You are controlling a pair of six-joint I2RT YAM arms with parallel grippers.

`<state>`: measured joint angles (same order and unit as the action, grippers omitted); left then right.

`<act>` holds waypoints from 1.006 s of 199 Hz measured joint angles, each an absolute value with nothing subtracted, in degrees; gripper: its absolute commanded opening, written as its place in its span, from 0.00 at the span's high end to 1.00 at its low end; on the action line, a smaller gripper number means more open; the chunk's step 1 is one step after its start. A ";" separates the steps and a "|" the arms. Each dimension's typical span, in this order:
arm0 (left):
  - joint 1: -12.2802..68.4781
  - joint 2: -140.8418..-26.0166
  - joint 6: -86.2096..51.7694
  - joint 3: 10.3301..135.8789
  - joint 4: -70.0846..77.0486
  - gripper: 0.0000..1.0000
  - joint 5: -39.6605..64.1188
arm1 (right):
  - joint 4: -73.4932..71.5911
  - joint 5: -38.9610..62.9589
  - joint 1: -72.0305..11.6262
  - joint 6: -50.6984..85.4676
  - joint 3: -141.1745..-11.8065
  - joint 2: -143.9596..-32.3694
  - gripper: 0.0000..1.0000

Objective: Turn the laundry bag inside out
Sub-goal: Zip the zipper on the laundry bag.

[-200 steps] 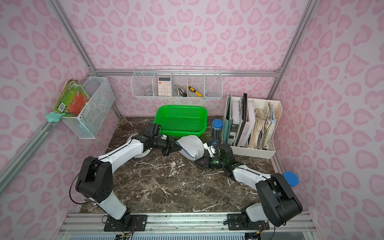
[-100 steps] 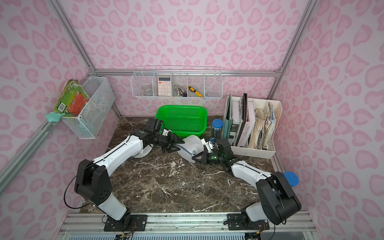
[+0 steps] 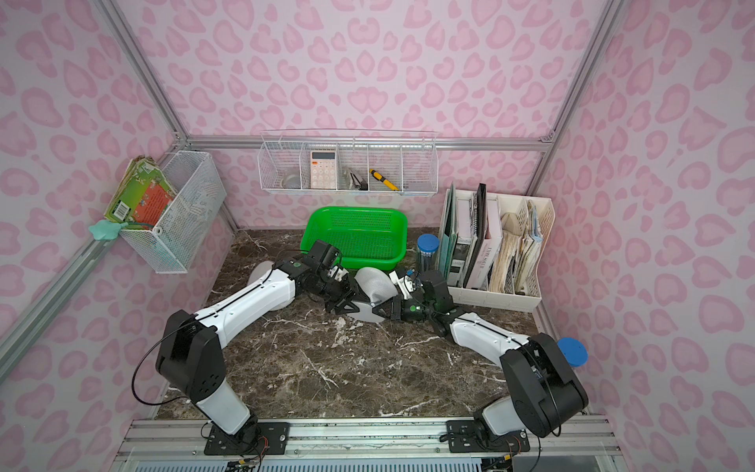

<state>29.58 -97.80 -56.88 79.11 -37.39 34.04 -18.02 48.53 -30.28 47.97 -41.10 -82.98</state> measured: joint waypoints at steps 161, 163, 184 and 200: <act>15.35 -92.47 -61.49 71.70 -36.07 0.68 46.44 | -15.92 48.29 -26.85 42.39 -34.63 -78.04 1.00; 15.46 -92.55 -61.49 71.83 -35.92 0.66 45.89 | -15.53 48.27 -26.92 42.37 -34.83 -78.04 1.00; 17.04 -93.06 -61.23 73.14 -35.11 0.54 44.18 | -13.47 47.97 -28.10 42.24 -37.12 -78.85 1.00; 18.87 -93.03 -60.01 74.76 -35.70 0.50 43.31 | -12.71 47.77 -29.15 42.24 -39.00 -79.64 1.00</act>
<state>18.87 -93.03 -60.01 74.76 -35.70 43.31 -12.71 47.77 -29.15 42.24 -39.00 -79.64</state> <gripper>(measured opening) 0.492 0.056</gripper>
